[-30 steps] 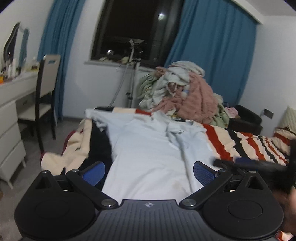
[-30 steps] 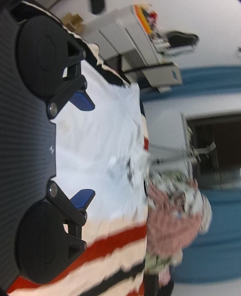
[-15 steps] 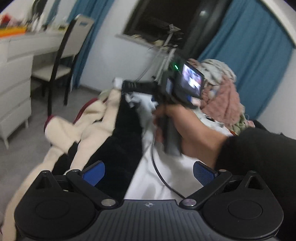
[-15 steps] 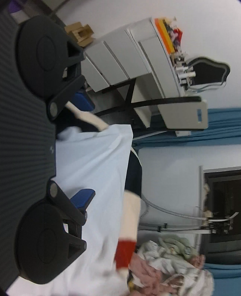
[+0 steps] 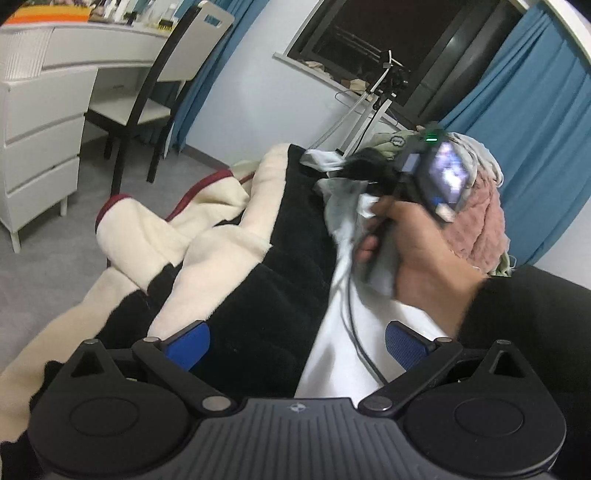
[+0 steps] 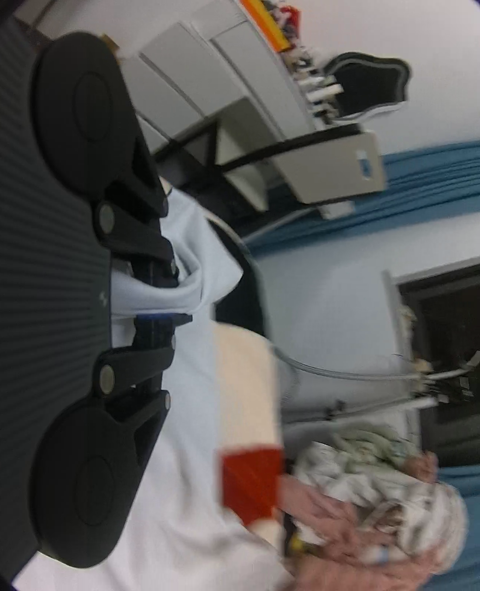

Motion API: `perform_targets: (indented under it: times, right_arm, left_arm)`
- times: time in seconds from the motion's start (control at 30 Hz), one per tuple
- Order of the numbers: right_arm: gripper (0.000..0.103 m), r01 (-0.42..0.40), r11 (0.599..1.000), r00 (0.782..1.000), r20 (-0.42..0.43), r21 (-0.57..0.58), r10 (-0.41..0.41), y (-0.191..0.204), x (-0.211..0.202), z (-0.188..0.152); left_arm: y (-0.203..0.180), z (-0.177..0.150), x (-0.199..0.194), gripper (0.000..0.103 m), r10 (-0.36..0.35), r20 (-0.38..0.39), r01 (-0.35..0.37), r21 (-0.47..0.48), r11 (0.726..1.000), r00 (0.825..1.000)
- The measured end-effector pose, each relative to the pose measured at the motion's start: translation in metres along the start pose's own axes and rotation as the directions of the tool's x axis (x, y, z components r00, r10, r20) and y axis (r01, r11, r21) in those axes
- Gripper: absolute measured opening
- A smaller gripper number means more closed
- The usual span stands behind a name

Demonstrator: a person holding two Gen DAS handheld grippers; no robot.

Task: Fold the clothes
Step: 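Grasp the T-shirt hem with the right tool, fold it up toward the collar, release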

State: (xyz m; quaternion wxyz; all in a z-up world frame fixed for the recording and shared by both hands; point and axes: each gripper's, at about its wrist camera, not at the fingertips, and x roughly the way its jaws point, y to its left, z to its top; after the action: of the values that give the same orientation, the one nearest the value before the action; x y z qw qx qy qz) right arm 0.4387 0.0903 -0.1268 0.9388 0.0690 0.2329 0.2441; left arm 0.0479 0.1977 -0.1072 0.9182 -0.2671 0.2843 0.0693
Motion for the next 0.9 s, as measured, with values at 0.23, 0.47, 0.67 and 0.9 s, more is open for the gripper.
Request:
perform_targets:
  times: [0.23, 0.47, 0.67, 0.9]
  right_arm:
    - [0.011, 0.064, 0.997, 0.977, 0.201, 0.043, -0.071, -0.073, -0.099, 0.055]
    - [0.012, 0.243, 0.945, 0.938, 0.196, 0.217, -0.286, -0.203, -0.152, 0.048]
    - [0.013, 0.337, 0.895, 0.931, 0.040, 0.292, -0.364, -0.283, -0.126, -0.006]
    - [0.060, 0.266, 0.903, 0.958, 0.014, 0.339, -0.287, -0.302, -0.106, -0.027]
  left_arm:
    - [-0.026, -0.003, -0.026, 0.102, -0.039, 0.050, 0.037, 0.045, 0.998, 0.998]
    - [-0.065, -0.027, -0.035, 0.102, -0.082, 0.020, 0.079, 0.146, 0.986, 0.996]
    - [-0.091, -0.047, -0.010, 0.102, -0.090, -0.020, 0.092, 0.242, 0.966, 0.996]
    - [-0.104, -0.053, 0.017, 0.102, -0.100, -0.043, 0.108, 0.274, 0.956, 0.994]
